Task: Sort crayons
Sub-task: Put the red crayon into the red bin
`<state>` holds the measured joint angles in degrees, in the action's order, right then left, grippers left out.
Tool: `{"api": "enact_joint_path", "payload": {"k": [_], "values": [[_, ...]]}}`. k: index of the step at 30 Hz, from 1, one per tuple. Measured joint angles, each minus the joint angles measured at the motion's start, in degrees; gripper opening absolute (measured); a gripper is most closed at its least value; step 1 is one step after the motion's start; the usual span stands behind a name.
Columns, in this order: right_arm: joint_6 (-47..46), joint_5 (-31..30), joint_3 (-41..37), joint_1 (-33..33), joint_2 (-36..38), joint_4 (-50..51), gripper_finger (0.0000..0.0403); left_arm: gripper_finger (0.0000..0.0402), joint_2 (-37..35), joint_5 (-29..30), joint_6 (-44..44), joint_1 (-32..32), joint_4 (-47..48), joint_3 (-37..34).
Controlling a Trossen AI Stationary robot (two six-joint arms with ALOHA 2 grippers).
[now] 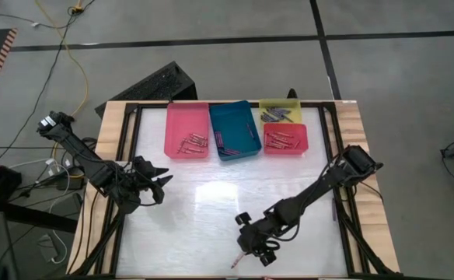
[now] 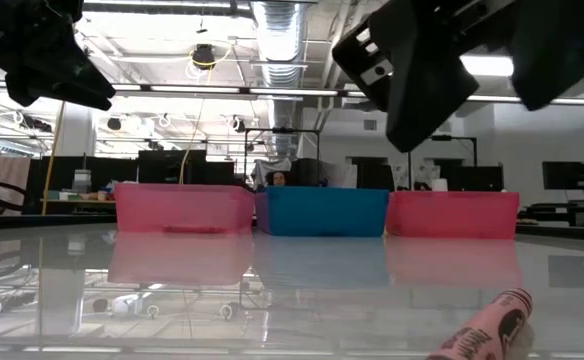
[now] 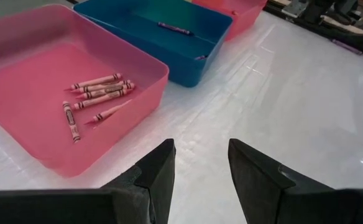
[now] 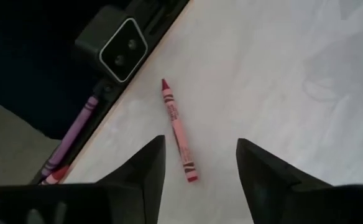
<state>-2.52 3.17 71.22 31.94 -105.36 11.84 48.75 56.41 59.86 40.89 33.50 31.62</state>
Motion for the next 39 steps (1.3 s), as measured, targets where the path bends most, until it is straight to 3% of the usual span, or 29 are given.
{"api": "enact_joint_path", "payload": {"k": [18,28,39], "values": [[-0.2,-0.7,0.2,1.4,-5.6,0.3,0.0177,0.0139,0.0,-0.6,0.9,0.0,0.0,0.0],[0.6,-4.8,-0.2,1.5,-7.2,0.9,0.0171,0.0139,0.0,-0.6,1.0,0.0,0.1,0.0],[1.1,-5.0,-0.2,1.3,-8.1,-0.1,0.0085,0.0139,0.0,-0.6,1.0,0.0,0.1,0.0]]}}
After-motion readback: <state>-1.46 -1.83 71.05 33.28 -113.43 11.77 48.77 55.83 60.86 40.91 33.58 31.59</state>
